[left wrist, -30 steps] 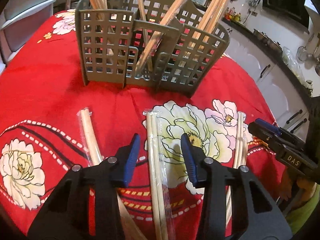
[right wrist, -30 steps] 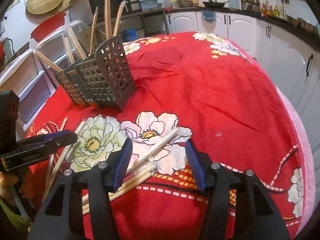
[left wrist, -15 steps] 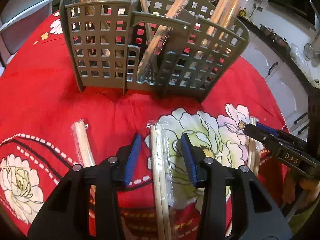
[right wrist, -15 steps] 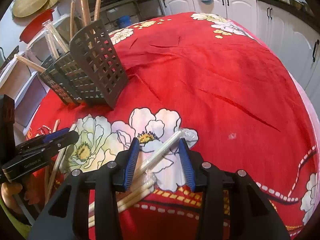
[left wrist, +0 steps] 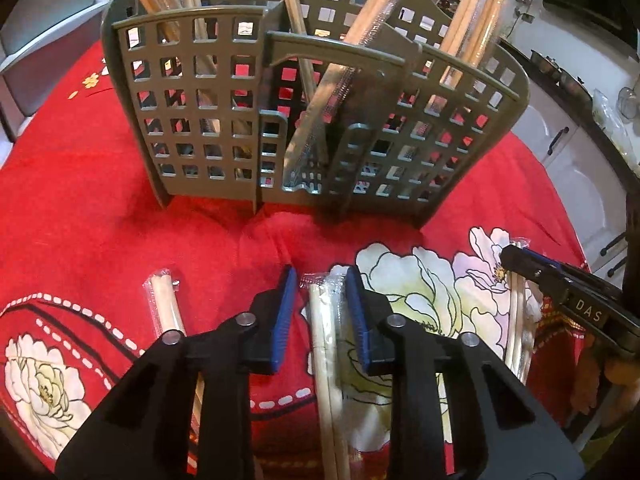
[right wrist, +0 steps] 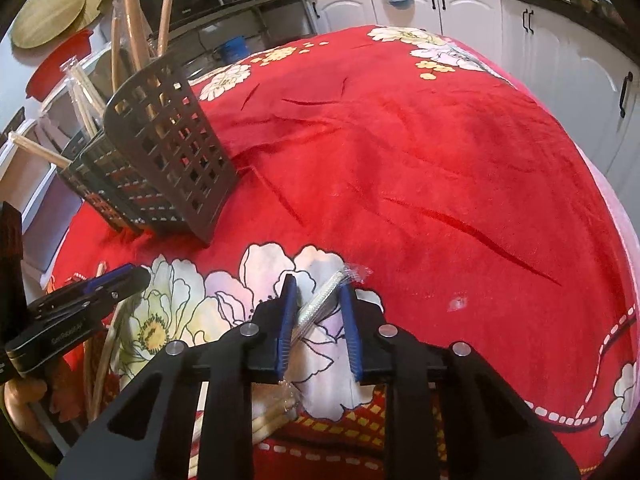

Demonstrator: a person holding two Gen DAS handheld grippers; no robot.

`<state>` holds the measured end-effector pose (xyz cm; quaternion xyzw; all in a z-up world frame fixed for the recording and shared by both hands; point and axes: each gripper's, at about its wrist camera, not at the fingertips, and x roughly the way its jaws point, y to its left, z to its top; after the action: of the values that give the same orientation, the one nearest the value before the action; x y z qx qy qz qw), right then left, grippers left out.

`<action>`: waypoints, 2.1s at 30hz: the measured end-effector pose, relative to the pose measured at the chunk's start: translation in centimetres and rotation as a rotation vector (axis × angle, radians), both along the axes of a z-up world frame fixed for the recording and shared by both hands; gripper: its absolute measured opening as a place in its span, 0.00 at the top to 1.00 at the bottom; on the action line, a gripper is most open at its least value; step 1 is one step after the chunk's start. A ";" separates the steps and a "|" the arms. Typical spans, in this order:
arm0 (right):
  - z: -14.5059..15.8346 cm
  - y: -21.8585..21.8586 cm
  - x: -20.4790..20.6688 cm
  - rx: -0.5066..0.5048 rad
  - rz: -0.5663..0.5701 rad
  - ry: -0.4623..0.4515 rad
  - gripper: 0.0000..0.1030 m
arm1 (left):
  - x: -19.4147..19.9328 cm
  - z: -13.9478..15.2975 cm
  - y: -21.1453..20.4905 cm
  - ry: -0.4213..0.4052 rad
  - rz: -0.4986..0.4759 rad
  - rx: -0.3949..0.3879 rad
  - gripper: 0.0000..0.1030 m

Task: Organize utensils
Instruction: 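Close the left tool on a chopstick while the right tool grasps another chopstick, then lift both held chopsticks and lower them into the caddy compartments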

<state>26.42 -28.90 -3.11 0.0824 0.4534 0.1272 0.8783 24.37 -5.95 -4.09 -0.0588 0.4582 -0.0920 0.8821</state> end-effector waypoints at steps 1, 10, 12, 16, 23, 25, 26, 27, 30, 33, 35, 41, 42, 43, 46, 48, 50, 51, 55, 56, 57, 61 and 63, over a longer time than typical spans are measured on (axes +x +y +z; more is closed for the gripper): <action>0.0 -0.1 0.0 0.007 -0.004 0.000 0.80 | 0.0 0.0 0.0 -0.002 0.003 0.000 0.85; 1.4 -0.5 -0.4 0.079 -0.011 -0.033 0.84 | -1.3 0.8 2.2 -0.019 0.012 -0.047 0.94; 2.2 -0.2 -0.7 0.086 0.003 -0.057 0.84 | -1.6 1.4 2.8 -0.031 0.019 -0.059 0.96; 3.9 0.6 -1.2 0.095 0.030 -0.104 0.86 | -2.4 2.8 3.9 -0.066 0.030 -0.081 0.97; 7.0 2.4 -2.2 0.096 0.088 -0.192 0.89 | -4.2 6.3 6.5 -0.148 0.058 -0.111 0.97; 7.6 2.8 -2.5 0.093 0.104 -0.212 0.89 | -4.4 7.3 7.1 -0.173 0.070 -0.121 0.97; 7.9 3.1 -2.6 0.089 0.112 -0.221 0.89 | -4.5 7.8 7.3 -0.183 0.073 -0.125 0.97; 8.1 3.3 -2.7 0.087 0.116 -0.227 0.90 | -4.1 8.1 6.9 -0.190 0.075 -0.127 0.97; 8.8 4.0 -3.0 0.081 0.136 -0.246 0.90 | -4.3 9.1 7.2 -0.216 0.085 -0.136 0.97; 9.2 4.6 -3.2 0.077 0.150 -0.259 0.91 | -4.6 9.8 7.6 -0.239 0.097 -0.145 0.97; 9.7 5.0 -3.4 0.077 0.160 -0.270 0.91 | -4.7 10.1 7.7 -0.251 0.105 -0.152 0.97; 11.1 6.0 -4.2 0.074 0.192 -0.317 0.93 | -5.3 11.0 8.4 -0.287 0.119 -0.167 0.97; 11.4 6.2 -4.3 0.073 0.198 -0.327 0.93 | -5.4 11.2 8.5 -0.293 0.123 -0.171 0.97; 11.7 6.4 -4.4 0.072 0.203 -0.334 0.93 | -5.4 11.3 8.7 -0.297 0.124 -0.173 0.97; 12.4 7.0 -4.8 0.069 0.222 -0.358 0.94 | -5.6 11.7 9.0 -0.311 0.135 -0.179 0.97; 12.8 7.3 -4.9 0.071 0.235 -0.371 0.94 | -5.8 11.9 9.3 -0.318 0.144 -0.185 0.98; 13.1 7.7 -5.0 0.071 0.246 -0.382 0.94 | -6.0 12.1 9.6 -0.327 0.150 -0.185 0.98; 13.2 7.8 -5.1 0.071 0.250 -0.386 0.94 | -6.1 12.2 9.8 -0.332 0.155 -0.187 0.98; 14.0 8.6 -5.2 0.074 0.276 -0.410 0.95 | -6.6 12.9 10.3 -0.350 0.171 -0.190 0.98; 14.3 8.9 -5.3 0.076 0.284 -0.418 0.95 | -6.7 13.1 10.4 -0.355 0.175 -0.191 0.98; 14.4 9.0 -5.3 0.077 0.290 -0.423 0.95 | -6.8 13.3 10.6 -0.361 0.179 -0.191 0.98; 15.4 9.9 -5.5 0.088 0.320 -0.451 0.95 | -7.4 14.5 11.1 -0.391 0.196 -0.191 0.98; 15.9 10.2 -5.6 0.089 0.332 -0.466 0.95 | -7.6 15.0 11.3 -0.405 0.200 -0.186 0.98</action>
<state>20.86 -18.65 12.79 0.0141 0.2409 0.3043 0.9215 16.77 5.34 10.91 -0.1654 0.2533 -0.0560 0.9515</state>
